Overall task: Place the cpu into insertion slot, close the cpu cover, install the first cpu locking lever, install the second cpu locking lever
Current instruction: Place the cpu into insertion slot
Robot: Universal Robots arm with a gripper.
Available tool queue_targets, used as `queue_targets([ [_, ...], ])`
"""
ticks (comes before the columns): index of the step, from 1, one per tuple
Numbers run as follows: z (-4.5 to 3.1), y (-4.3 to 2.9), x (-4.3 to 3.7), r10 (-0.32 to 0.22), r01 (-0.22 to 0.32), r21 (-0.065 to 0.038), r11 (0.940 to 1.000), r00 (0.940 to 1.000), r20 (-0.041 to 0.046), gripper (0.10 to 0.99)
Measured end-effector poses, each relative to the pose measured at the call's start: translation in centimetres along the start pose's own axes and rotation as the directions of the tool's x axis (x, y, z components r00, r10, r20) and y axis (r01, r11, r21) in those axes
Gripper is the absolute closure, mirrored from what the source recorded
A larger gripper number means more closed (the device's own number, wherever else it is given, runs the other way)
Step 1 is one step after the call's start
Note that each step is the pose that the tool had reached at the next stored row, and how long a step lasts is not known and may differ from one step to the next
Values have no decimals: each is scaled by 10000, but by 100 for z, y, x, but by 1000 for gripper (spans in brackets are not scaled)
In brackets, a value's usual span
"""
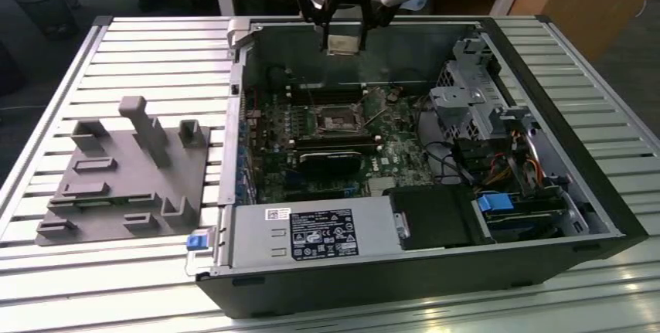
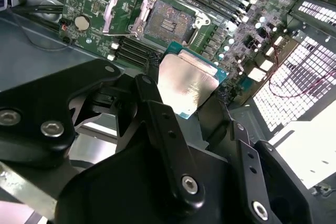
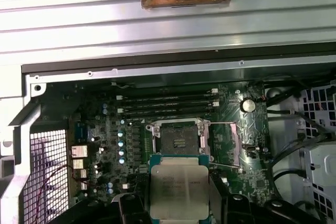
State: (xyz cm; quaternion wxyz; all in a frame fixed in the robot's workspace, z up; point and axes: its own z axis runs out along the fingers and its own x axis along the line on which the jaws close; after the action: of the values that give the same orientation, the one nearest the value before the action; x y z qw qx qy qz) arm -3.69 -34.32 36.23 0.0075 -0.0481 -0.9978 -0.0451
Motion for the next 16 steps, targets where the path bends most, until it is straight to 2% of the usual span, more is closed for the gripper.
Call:
queue_targets([
  [7, 2, 0, 0, 484, -484, -11, 9988, 9988, 43, 545],
  [16, 4, 0, 0, 1169, -1169, -29, 9931, 9931, 104, 545],
])
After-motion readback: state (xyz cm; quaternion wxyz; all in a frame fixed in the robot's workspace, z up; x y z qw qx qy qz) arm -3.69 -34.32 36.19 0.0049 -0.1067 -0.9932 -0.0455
